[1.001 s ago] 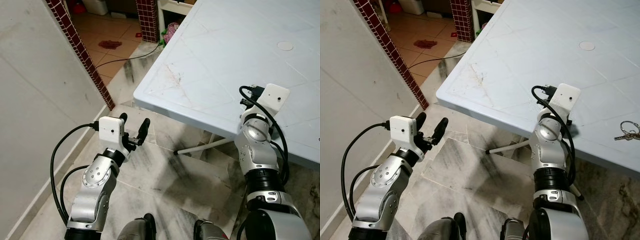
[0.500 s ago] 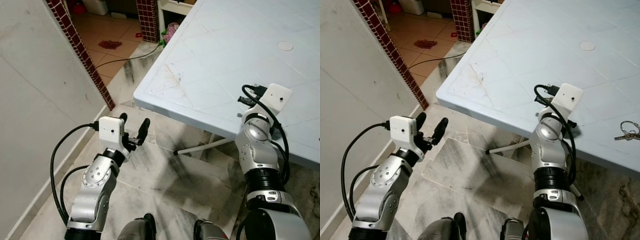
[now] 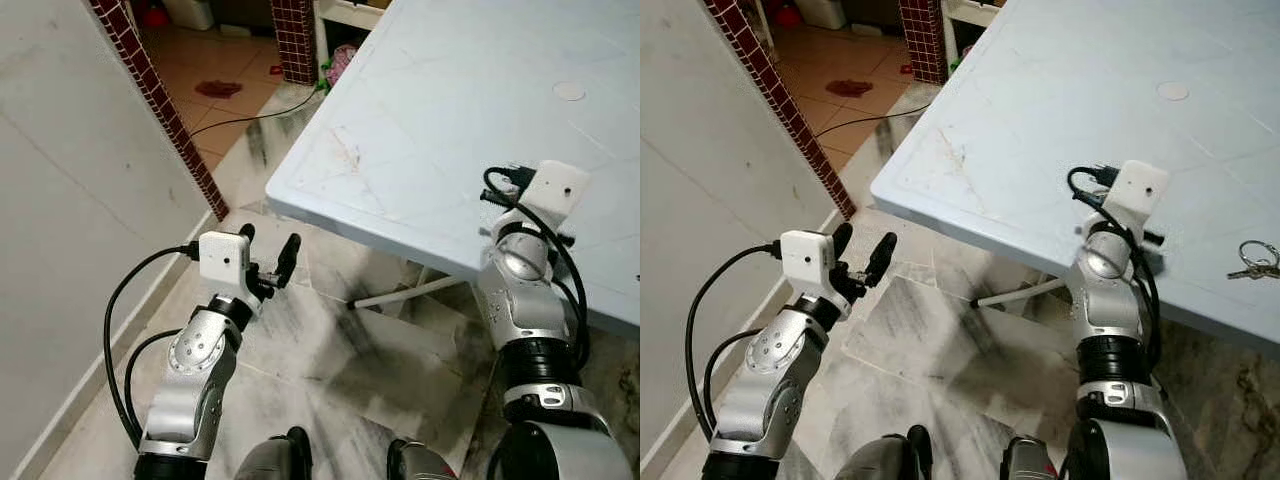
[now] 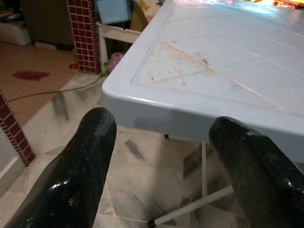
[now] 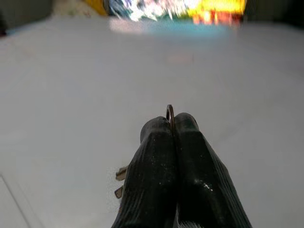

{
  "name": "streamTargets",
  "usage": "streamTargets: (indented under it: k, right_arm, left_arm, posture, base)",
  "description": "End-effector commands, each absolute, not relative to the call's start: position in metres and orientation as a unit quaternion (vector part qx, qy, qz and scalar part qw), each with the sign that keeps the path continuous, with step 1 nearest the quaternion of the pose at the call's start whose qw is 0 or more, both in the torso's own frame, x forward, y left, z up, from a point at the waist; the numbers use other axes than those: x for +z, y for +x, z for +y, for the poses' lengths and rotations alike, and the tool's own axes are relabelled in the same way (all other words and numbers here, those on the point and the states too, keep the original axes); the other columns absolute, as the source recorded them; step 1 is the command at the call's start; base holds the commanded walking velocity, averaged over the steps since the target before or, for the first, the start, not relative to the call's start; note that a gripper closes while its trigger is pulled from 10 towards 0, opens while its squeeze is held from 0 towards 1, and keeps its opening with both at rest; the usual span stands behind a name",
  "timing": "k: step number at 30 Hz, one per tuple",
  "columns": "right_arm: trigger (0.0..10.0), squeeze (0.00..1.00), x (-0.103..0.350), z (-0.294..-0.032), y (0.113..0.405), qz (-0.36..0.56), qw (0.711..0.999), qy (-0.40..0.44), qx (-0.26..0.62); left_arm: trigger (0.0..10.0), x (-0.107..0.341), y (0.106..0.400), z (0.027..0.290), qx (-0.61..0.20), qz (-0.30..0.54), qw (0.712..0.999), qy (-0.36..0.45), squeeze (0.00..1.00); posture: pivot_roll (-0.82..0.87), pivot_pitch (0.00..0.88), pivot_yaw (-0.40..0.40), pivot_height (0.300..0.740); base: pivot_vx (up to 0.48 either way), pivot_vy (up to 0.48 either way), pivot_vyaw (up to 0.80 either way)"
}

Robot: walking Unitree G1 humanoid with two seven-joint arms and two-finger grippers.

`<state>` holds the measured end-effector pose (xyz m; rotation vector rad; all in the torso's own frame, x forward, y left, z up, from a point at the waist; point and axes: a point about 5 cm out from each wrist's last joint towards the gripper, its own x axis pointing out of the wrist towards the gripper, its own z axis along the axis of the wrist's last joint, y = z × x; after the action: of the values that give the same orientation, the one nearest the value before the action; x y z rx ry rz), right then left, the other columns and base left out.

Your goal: Hang keys on a hook

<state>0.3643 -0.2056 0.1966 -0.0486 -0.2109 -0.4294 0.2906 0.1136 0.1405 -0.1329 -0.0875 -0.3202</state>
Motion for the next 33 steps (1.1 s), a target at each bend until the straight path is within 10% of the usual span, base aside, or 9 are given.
streamTargets:
  k: [1,3,4,5,33]
  right_arm:
    - [0.0,0.0,0.208,-0.197,0.359,-0.144,0.97,-0.062,-0.186]
    - [0.6,0.0,0.212,-0.194,0.357,-0.158,0.969,-0.081,-0.174]
    - [4.2,0.0,0.215,-0.192,0.355,-0.165,0.968,-0.086,-0.167]
    - [10.0,0.0,0.219,-0.188,0.352,-0.178,0.967,-0.098,-0.153]
    - [10.0,0.0,0.218,-0.156,0.337,-0.174,0.974,-0.113,-0.09]
  left_arm:
    - [10.0,0.136,0.292,0.122,-0.136,-0.039,0.989,-0.052,0.0]
    - [10.0,0.136,0.294,0.123,-0.127,-0.041,0.99,-0.047,0.0]
    - [10.0,0.136,0.295,0.124,-0.123,-0.041,0.99,-0.046,0.0]
    - [10.0,0.135,0.297,0.126,-0.11,-0.04,0.992,-0.043,0.0]
    - [10.0,0.128,0.309,0.148,-0.024,-0.041,0.999,-0.02,0.0]
  posture:
    - [0.02,0.181,0.088,0.74]
    - [0.02,0.176,0.084,0.74]
    - [0.02,0.169,0.081,0.74]
    - [0.01,0.164,0.079,0.74]
    - [-0.01,0.117,0.075,0.74]
  base:
    - [0.0,0.0,0.0]
    - [0.0,0.0,0.0]
    - [0.0,0.0,0.0]
    - [0.0,0.0,0.0]
    - [0.0,0.0,0.55]
